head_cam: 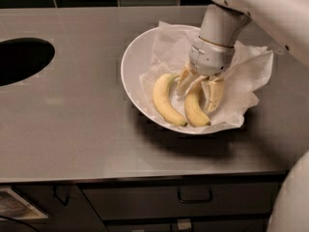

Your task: Pick banana from white bowl

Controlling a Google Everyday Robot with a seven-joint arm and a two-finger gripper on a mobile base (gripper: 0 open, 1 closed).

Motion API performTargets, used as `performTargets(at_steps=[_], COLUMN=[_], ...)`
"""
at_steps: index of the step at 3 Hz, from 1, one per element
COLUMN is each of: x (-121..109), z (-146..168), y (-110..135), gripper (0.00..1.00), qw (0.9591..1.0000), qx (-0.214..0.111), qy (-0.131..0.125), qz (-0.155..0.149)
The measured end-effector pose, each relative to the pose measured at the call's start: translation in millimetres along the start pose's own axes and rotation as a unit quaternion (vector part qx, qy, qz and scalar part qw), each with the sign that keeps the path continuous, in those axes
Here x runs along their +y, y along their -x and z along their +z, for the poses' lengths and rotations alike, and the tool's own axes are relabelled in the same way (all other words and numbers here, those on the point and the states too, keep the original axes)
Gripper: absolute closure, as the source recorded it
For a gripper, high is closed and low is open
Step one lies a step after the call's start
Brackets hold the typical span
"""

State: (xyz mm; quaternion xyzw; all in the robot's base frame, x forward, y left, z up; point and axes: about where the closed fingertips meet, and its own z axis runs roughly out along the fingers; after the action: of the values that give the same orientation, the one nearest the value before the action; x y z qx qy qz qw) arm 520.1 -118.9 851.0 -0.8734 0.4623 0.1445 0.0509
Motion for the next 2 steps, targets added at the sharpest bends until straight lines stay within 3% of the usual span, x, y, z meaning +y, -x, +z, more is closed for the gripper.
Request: performTargets(at_steps=[1,2], x=[-19.3,-39.8], z=[2.9,3.5], y=[-3.7,-7.0], gripper=[0.4,0.58], qw=[0.9997,0.9989], qx=[0.021,0.038], qy=[0.009,0.013], qz=[-0.011,-0.022])
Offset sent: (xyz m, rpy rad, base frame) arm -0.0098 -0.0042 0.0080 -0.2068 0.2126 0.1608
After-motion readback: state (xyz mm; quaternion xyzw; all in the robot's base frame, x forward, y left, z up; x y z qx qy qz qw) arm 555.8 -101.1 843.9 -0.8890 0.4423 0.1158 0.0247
